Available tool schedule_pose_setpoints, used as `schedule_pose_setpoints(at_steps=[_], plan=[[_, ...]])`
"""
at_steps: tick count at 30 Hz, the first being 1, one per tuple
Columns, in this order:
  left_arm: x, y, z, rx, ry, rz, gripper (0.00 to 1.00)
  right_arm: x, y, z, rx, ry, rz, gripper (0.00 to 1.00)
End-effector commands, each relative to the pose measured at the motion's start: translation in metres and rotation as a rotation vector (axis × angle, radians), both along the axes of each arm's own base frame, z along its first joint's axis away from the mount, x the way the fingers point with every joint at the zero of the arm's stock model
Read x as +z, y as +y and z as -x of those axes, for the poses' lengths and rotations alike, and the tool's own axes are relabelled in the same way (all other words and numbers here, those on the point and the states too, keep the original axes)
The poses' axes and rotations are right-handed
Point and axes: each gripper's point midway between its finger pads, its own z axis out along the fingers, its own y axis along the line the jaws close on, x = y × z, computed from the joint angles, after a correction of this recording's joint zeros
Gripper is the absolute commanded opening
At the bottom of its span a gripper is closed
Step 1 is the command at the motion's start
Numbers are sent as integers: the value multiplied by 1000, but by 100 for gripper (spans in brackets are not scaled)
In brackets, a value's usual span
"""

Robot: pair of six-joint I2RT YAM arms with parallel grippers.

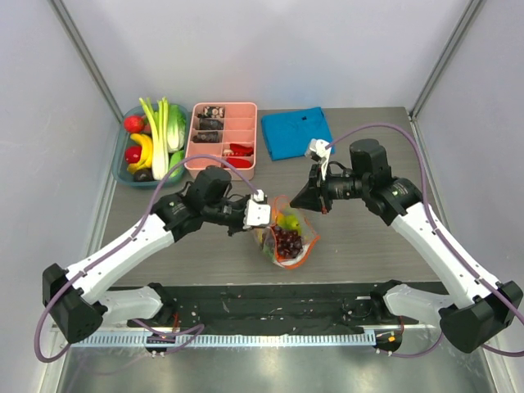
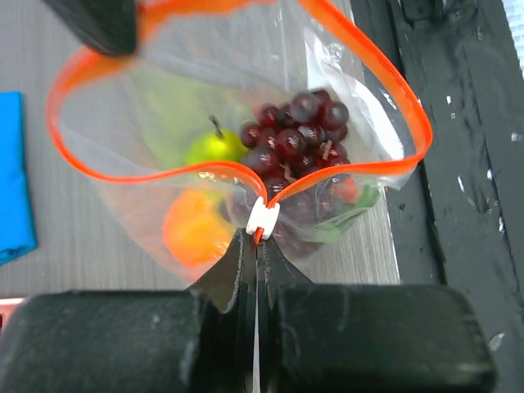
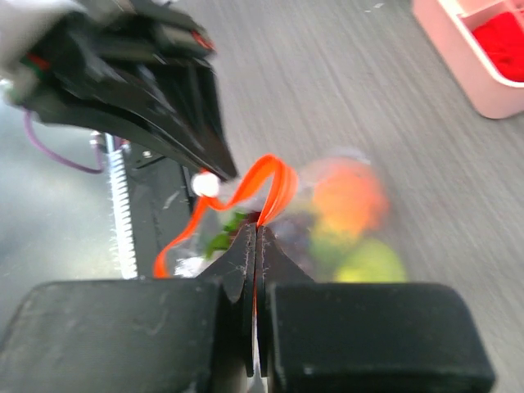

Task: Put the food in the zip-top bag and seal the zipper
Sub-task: Adjust the zipper food storage bag at the center of the board.

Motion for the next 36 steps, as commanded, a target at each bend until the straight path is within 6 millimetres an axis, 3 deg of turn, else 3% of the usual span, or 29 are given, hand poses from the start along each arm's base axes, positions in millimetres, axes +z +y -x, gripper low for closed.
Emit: schedule_pose_setpoints(at_steps=[1, 3, 6, 7, 9, 14, 17, 19, 20, 21, 26, 30, 31, 36], plan=[[71, -6, -7, 93, 4, 130, 0, 11, -8, -12, -61, -140, 17, 1], [85, -5, -14, 176, 81, 159, 0, 3, -14, -19, -98, -162, 58, 1], [97, -5, -27, 279, 166, 172, 0, -15, -22, -23, -124, -163, 121, 20], [98, -6, -29, 289, 185, 166, 0, -20, -24, -22, -129, -155, 135, 40], [90, -5, -33, 346, 232, 153, 0, -20, -25, -23, -141, -141, 145, 62], [71, -2, -46, 438, 293, 134, 0, 6, -32, -29, -206, -182, 137, 70], [74, -2, -50, 443, 284, 150, 0, 23, -31, -16, -166, -213, 100, 71], [77, -4, -50, 434, 282, 152, 0, 31, -30, -10, -148, -222, 80, 77], [76, -4, -49, 428, 289, 144, 0, 34, -29, -8, -139, -223, 70, 80], [80, -5, -49, 417, 285, 147, 0, 36, -27, -9, -136, -223, 62, 98], [85, -6, -43, 347, 244, 145, 0, 44, -7, -17, -84, -238, 28, 100], [87, -4, -39, 321, 224, 130, 0, 27, 19, -26, -19, -309, 79, 99], [89, -3, -38, 317, 220, 130, 0, 26, 28, -20, 25, -341, 86, 100], [90, -2, -31, 284, 195, 114, 0, 6, 46, -22, 69, -409, 134, 98]])
